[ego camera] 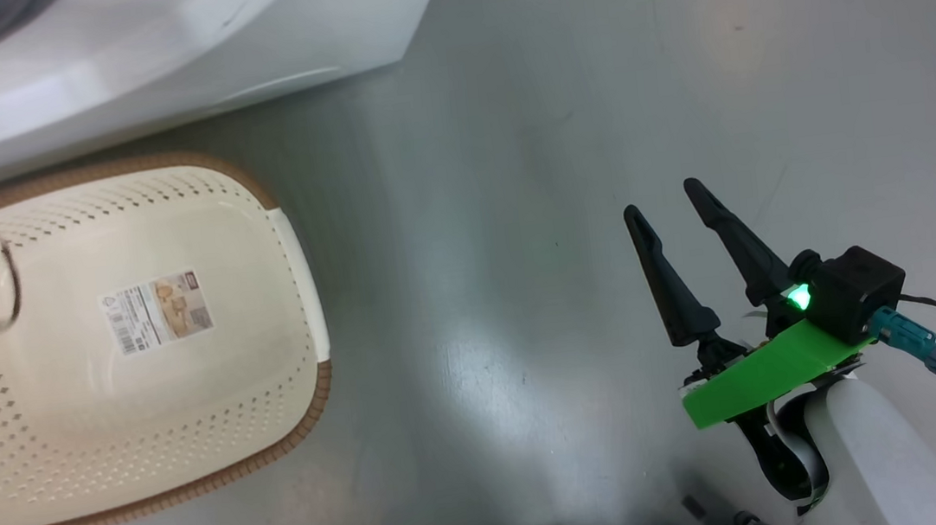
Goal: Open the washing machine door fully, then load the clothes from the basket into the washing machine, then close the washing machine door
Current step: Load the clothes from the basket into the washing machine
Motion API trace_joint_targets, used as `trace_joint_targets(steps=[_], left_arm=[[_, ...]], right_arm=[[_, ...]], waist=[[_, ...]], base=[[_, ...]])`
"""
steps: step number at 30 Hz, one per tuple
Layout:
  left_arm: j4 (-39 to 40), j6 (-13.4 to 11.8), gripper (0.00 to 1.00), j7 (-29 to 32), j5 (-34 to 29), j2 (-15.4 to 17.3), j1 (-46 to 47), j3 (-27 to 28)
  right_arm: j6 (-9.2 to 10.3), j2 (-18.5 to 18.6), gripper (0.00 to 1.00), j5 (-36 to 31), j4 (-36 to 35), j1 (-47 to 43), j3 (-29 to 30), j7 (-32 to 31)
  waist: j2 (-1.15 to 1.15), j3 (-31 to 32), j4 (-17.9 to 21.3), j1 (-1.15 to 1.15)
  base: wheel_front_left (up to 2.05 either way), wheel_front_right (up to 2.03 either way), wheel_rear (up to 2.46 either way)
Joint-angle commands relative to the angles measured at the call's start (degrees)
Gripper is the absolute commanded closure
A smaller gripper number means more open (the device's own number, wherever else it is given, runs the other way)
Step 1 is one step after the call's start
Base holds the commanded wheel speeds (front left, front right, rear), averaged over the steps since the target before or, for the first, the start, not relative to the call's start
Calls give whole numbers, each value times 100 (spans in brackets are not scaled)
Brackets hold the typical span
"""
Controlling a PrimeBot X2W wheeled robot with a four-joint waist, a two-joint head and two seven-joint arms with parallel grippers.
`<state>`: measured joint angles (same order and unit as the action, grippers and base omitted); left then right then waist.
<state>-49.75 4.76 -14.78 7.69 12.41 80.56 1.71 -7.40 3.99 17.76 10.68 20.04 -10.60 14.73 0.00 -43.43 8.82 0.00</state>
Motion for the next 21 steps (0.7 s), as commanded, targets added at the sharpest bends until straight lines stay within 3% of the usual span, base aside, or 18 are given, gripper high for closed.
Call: trace_joint_targets(steps=[1, 21], left_arm=[[158, -63, 0, -21, -2, 215, -200, 18], [610, -110, 0, -21, 125, -57, -1515, 131]], right_arm=[[-9, -1, 0, 25, -77, -110, -121, 27], [-9, 24, 0, -12, 143, -165, -26, 27]], waist=[[0, 100, -34, 0], [0, 937, -301, 0]], base=[[0, 0, 0], [0, 0, 0]])
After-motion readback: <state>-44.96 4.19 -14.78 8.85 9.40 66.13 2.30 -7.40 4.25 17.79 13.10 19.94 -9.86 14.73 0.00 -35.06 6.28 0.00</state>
